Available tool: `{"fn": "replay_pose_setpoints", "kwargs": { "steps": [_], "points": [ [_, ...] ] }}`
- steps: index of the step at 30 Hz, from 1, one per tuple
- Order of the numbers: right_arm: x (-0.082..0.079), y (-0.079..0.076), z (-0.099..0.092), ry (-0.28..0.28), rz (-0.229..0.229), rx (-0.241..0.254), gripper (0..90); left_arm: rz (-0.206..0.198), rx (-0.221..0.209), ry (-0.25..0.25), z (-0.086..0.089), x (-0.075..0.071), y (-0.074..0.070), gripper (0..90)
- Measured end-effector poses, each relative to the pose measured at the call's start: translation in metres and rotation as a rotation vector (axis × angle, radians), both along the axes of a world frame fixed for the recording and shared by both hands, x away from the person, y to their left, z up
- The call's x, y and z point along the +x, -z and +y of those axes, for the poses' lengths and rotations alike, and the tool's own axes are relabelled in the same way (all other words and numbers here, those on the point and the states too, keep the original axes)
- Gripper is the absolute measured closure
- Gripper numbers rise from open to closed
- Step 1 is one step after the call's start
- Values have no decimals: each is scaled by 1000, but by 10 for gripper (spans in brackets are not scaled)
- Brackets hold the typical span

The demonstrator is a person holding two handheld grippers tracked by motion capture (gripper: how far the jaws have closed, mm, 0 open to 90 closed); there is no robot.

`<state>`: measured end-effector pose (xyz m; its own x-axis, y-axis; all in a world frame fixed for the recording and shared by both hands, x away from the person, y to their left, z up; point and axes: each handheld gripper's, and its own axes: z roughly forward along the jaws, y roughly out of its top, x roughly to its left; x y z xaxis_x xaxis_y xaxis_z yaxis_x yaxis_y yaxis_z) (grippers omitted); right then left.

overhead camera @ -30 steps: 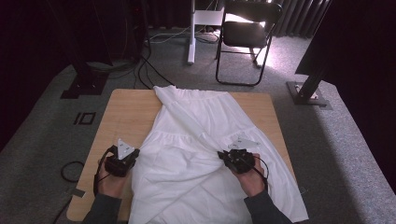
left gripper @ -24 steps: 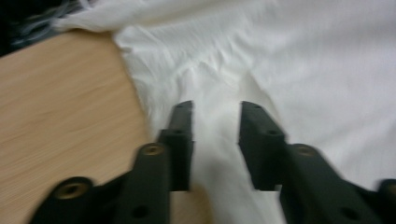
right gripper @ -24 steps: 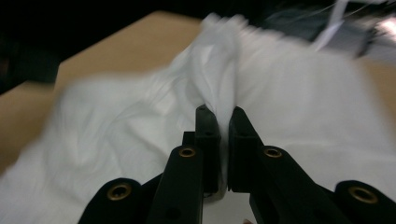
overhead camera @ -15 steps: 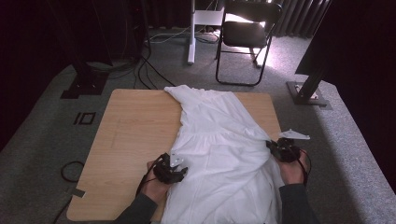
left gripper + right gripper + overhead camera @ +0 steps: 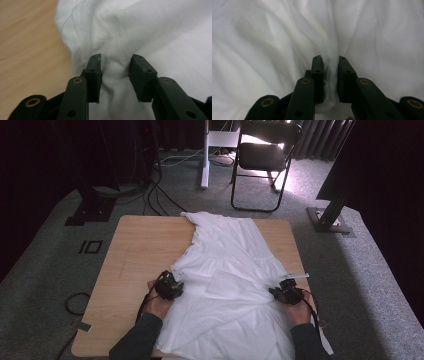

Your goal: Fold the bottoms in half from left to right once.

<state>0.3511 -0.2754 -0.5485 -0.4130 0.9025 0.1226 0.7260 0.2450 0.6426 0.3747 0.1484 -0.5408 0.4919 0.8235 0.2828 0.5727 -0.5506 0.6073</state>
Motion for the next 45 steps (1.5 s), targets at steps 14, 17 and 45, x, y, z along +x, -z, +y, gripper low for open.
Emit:
{"fn": "replay_pose_setpoints", "kwargs": {
  "steps": [14,17,45],
  "points": [
    [1,-17,50,-67,-102,-25,849,1,-174,6,39,-19,-40,885],
    [-9,-40,40,-58,-202,14,862,-14,-254,55,43,-39,-56,886],
    [10,-28,78,-152,-177,-22,451,92,-179,82,30,-69,-10,510]
  ]
}}
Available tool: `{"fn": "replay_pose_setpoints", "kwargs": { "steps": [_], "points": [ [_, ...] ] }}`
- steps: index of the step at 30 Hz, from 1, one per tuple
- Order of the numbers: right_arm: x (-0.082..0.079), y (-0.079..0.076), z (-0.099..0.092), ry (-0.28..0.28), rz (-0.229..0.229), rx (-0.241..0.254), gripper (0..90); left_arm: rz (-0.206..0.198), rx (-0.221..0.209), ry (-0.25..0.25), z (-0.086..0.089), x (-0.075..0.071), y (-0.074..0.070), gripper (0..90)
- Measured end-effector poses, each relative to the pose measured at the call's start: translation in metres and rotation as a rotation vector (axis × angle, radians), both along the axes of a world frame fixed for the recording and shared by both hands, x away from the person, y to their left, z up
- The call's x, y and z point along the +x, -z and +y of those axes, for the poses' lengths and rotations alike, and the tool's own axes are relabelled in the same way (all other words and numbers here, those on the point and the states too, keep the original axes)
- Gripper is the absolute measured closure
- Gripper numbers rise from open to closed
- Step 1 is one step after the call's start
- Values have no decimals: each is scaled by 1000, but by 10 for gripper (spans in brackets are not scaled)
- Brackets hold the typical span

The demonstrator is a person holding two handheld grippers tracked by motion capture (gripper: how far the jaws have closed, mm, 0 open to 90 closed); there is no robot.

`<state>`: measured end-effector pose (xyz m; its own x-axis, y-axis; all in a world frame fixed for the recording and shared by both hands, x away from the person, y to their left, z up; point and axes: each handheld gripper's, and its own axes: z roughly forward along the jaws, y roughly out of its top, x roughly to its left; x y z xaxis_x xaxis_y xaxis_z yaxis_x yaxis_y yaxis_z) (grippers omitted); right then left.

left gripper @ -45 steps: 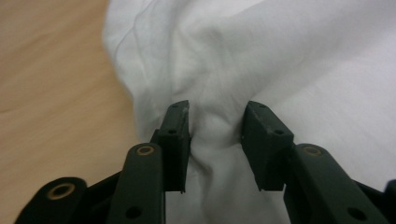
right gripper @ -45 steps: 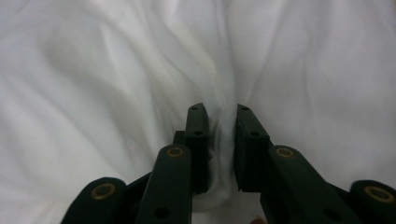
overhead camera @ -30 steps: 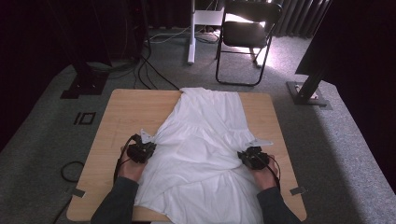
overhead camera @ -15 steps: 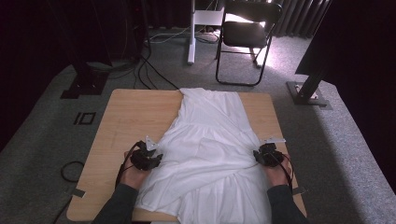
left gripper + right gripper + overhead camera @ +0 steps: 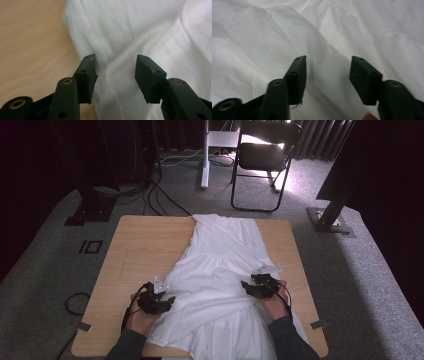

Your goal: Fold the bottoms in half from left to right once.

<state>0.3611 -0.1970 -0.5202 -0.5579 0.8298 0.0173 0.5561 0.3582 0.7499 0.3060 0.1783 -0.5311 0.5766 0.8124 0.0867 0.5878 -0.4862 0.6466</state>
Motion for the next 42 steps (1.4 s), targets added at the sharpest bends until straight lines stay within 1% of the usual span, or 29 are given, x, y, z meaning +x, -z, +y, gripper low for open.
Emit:
{"fn": "replay_pose_setpoints", "kwargs": {
  "steps": [2,3,4,5,6,7,8,9,10,11,12,15,16,17,19,20,21,23,25,27,28,29,30,31,34,37,40,41,42],
  "points": [
    [8,5,6,-25,33,-9,439,18,7,13,-2,-5,7,497],
    [9,6,8,-29,41,-15,525,24,19,18,-3,-7,10,491],
    [10,8,9,-38,52,-22,678,18,-15,11,-2,-10,13,493],
    [9,8,8,-50,53,-22,755,37,-45,16,0,-11,14,511],
    [5,6,5,-50,45,-7,809,37,-45,16,0,-11,14,573],
    [1,4,2,-51,38,7,846,51,-56,45,1,-16,13,652],
    [-4,2,-2,-53,27,11,869,55,-40,71,1,-20,12,751],
    [-13,-2,-8,-51,6,17,874,48,-20,81,0,-23,11,813],
    [-13,-2,-8,-51,6,17,874,48,-20,81,0,-23,11,838],
    [-18,-4,-13,-48,-4,23,876,38,4,91,-2,-29,9,838],
    [-38,-12,-32,-42,-26,64,877,32,1,103,0,-36,5,852],
    [-67,-22,-61,-16,-39,114,876,32,-45,109,3,-46,-3,853],
    [-67,-22,-61,-16,-39,114,876,32,-45,109,3,-46,-3,853],
    [-86,-25,-81,7,-45,126,875,42,-66,118,4,-51,-7,853],
    [-103,-24,-98,34,-42,124,872,46,-67,130,3,-55,-8,849],
    [-103,-24,-98,34,-42,124,872,46,-67,130,3,-55,-8,841],
    [-121,-19,-116,68,-25,146,870,48,-59,143,0,-57,-8,838],
    [-133,-12,-127,87,-8,179,867,49,-48,143,-1,-57,-7,820],
    [-144,-1,-135,105,19,176,863,46,-42,136,-3,-57,-6,775],
    [-147,13,-137,123,62,162,854,32,-39,123,-2,-59,-6,693],
    [-147,13,-137,123,62,162,854,32,-39,123,-2,-59,-6,656],
    [-146,19,-138,126,92,160,836,24,-46,117,-1,-60,-8,656],
    [-144,25,-136,128,122,144,780,15,-57,107,2,-59,-9,604],
    [-141,27,-134,137,131,123,679,13,-65,97,4,-59,-9,574],
    [-136,18,-130,145,78,136,531,25,-99,79,5,-56,-9,508],
    [-123,2,-125,155,19,137,484,32,-80,101,1,-59,-8,481],
    [-103,-3,-116,147,11,118,461,30,-68,98,1,-62,-4,472],
    [-103,-3,-116,147,11,118,461,30,-68,98,1,-62,-4,472],
    [-96,-2,-113,142,16,111,451,42,-71,84,2,-61,0,472]
  ]
}}
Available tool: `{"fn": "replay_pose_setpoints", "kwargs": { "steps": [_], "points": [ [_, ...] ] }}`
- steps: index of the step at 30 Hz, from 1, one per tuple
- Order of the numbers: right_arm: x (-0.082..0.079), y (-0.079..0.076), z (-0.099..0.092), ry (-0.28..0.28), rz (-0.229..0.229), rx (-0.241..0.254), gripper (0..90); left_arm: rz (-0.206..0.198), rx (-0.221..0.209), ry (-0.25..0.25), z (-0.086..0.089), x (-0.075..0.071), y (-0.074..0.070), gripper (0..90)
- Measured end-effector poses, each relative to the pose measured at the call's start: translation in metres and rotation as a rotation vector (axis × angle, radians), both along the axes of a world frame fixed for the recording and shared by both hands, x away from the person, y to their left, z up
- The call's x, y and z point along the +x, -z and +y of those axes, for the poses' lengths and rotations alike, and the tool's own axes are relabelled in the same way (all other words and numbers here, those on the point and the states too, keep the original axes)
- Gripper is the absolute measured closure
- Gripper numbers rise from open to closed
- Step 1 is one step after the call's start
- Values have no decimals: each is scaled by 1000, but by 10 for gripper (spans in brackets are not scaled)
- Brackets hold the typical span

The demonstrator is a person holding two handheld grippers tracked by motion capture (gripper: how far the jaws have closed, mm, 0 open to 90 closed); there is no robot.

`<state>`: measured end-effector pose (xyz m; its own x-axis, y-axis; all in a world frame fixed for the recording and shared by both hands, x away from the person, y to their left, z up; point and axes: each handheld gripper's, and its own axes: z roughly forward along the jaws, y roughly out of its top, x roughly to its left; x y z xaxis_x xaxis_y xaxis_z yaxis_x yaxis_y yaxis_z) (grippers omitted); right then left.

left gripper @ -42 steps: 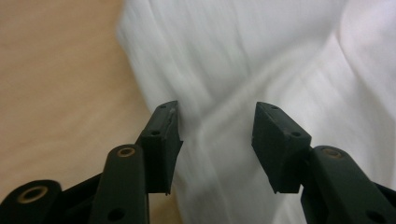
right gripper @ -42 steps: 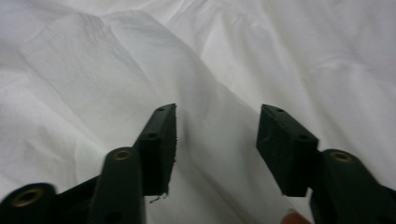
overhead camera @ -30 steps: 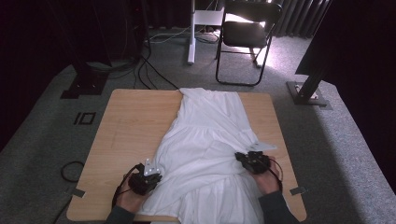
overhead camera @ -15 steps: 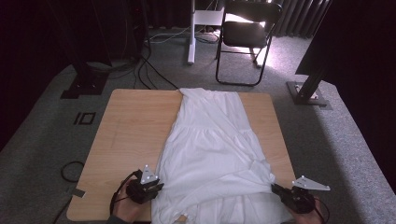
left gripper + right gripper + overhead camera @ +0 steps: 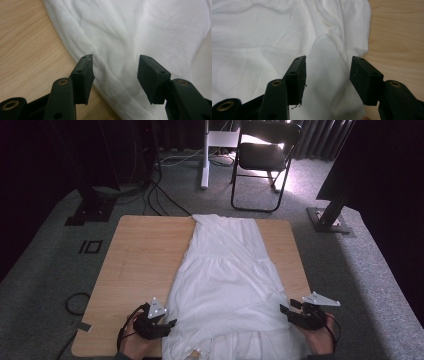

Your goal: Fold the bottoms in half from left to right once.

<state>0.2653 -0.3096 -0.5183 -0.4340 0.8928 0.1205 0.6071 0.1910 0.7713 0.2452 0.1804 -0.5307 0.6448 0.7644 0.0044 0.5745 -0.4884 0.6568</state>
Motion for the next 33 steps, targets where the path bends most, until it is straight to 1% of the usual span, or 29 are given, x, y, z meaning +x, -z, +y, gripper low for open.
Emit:
{"fn": "replay_pose_setpoints", "kwargs": {
  "steps": [1,2,4,6,7,8,9,10,11,12,13,15,16,17,19,22,23,24,25,27,28,29,30,31,32,33],
  "points": [
    [14,5,6,2,24,-9,447,3,-2,-4,0,1,2,468],
    [20,8,9,-1,31,-15,448,2,-3,-10,-1,3,4,468],
    [28,15,14,-11,55,-14,476,-11,0,-28,-3,6,7,466],
    [31,21,18,-24,81,-33,540,-22,-14,-34,-6,12,8,462],
    [31,23,20,-32,91,-46,558,-32,-18,-26,-9,13,8,461],
    [30,26,22,-38,103,-62,576,-44,-19,-4,-14,15,8,461],
    [30,29,23,-46,108,-76,594,-51,-12,20,-19,17,10,461],
    [29,31,24,-51,114,-88,619,-46,18,32,-25,20,13,464],
    [29,33,25,-51,113,-96,636,-45,53,39,-31,23,16,473],
    [28,34,26,-49,102,-102,655,-50,46,46,-34,25,18,484],
    [29,34,26,-51,102,-105,673,-43,43,43,-36,28,17,512],
    [33,34,25,-50,98,-102,702,-54,70,31,-41,33,16,554],
    [36,35,25,-53,93,-100,714,-59,72,29,-43,36,16,570],
    [39,35,26,-51,90,-101,721,-57,68,28,-43,40,16,579],
    [47,35,29,-49,82,-122,727,-51,36,7,-41,51,17,579],
    [61,34,37,-47,65,-170,729,-55,31,-22,-39,68,17,577],
    [66,34,40,-45,63,-184,728,-56,40,-28,-38,73,17,576],
    [66,34,40,-45,63,-184,728,-56,40,-28,-38,73,17,574],
    [77,33,45,-43,57,-203,726,-54,39,-47,-36,85,16,570],
    [85,32,45,-43,64,-198,727,-42,41,-52,-33,92,15,561],
    [87,31,44,-42,72,-186,733,-36,45,-55,-30,96,14,553],
    [87,30,42,-43,78,-167,756,-28,42,-56,-29,97,14,540],
    [86,29,40,-42,74,-154,770,-19,45,-53,-26,98,13,533],
    [80,25,36,-41,65,-121,794,-16,49,-50,-25,97,13,522],
    [76,22,33,-42,54,-103,802,-16,49,-50,-25,97,13,512],
    [66,17,29,-48,36,-77,811,-15,63,-47,-22,93,12,497]
  ]
}}
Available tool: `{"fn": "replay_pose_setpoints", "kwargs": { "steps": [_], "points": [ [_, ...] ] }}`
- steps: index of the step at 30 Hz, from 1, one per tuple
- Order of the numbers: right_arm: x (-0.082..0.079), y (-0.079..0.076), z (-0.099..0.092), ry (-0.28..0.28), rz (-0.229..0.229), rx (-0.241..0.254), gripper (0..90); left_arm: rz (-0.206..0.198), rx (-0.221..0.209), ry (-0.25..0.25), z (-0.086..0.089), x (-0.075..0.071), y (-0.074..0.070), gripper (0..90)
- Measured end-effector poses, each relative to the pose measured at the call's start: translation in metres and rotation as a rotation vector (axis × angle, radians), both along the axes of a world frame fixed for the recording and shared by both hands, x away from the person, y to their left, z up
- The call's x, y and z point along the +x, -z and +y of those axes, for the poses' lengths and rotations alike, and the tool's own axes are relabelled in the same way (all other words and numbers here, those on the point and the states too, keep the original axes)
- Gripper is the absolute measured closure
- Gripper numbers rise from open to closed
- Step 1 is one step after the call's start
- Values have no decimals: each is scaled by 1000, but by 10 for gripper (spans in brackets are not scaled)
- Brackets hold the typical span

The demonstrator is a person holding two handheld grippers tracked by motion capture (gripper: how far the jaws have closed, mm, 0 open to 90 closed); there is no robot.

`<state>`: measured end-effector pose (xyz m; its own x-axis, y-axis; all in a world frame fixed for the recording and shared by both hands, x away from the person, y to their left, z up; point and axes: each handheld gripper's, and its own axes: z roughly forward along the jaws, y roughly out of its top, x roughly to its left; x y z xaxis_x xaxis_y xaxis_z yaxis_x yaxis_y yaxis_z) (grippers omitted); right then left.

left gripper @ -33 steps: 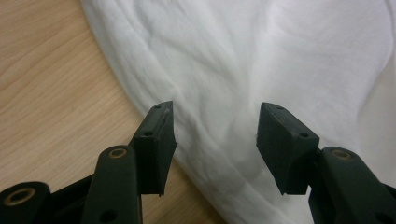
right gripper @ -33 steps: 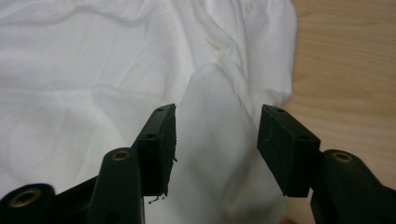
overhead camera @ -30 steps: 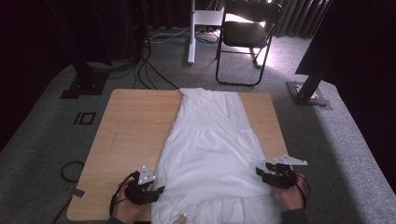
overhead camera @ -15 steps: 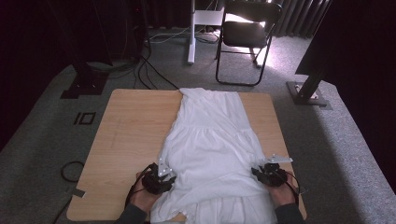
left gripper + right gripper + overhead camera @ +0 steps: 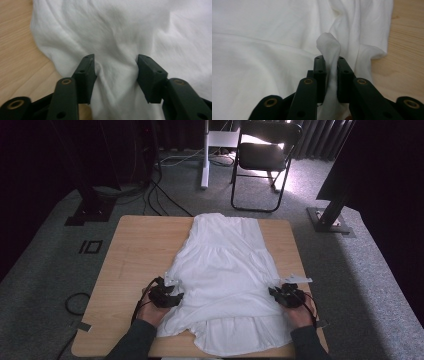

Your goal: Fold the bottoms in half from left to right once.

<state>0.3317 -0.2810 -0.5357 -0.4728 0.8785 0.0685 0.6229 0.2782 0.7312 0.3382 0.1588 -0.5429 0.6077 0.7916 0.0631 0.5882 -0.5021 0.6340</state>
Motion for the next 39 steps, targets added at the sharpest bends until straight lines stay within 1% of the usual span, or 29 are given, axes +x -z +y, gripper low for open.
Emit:
{"fn": "replay_pose_setpoints", "kwargs": {
  "steps": [1,2,3,4,6,7,8,9,10,12,14,16,18,19,21,22,25,27,29,30,33,34,36,37,39],
  "points": [
    [-6,-3,-3,-5,-10,15,816,0,0,0,0,0,0,493],
    [-6,-3,-3,-5,-10,15,816,1,5,6,2,-5,0,493],
    [-20,-8,-11,-21,-28,48,822,1,11,10,5,-12,-1,481],
    [-37,-13,-21,-31,-42,79,827,0,9,12,7,-16,-1,474],
    [-56,-16,-32,-25,-61,76,829,6,-1,13,11,-22,-1,474],
    [-65,-17,-38,-21,-68,68,833,15,16,9,12,-24,-1,467],
    [-65,-17,-38,-21,-68,68,833,15,16,9,12,-24,-1,439],
    [-72,-16,-44,-24,-76,60,833,14,8,5,15,-28,0,439],
    [-85,-13,-55,-38,-74,69,833,17,8,6,17,-29,0,439],
    [-93,-9,-62,-38,-59,73,828,15,0,0,19,-32,1,439],
    [-104,-1,-70,-40,-27,81,794,18,-10,-4,21,-33,1,439],
    [-115,9,-78,-59,-8,98,744,20,-12,-5,22,-33,1,434],
    [-123,13,-85,-68,-12,108,661,15,-3,-2,21,-33,1,431],
    [-126,13,-90,-63,-19,121,620,12,-1,-3,21,-33,1,429],
    [-130,12,-102,-49,-38,145,587,2,11,-12,22,-33,0,421],
    [-131,10,-105,-38,-46,147,573,-3,8,-24,23,-33,-1,421],
    [-129,3,-115,7,-80,156,565,-11,3,-50,26,-31,-2,415],
    [-123,-1,-114,26,-97,167,560,-23,2,-63,27,-28,-3,406],
    [-113,-4,-108,23,-104,168,553,-33,2,-76,27,-23,-5,406],
    [-106,-5,-102,21,-104,165,543,-41,-3,-85,27,-19,-6,407],
    [-80,-7,-83,1,-108,159,521,-39,-32,-107,28,-5,-9,407],
    [-69,-9,-76,-1,-108,149,520,-44,-39,-117,28,1,-11,407],
    [-48,-11,-62,-24,-109,149,521,-49,-68,-128,28,12,-16,407],
    [-37,-12,-56,-27,-109,144,520,-56,-80,-142,28,20,-19,406],
    [-13,-12,-43,-36,-100,122,523,-62,-90,-152,27,34,-24,406]
  ]
}}
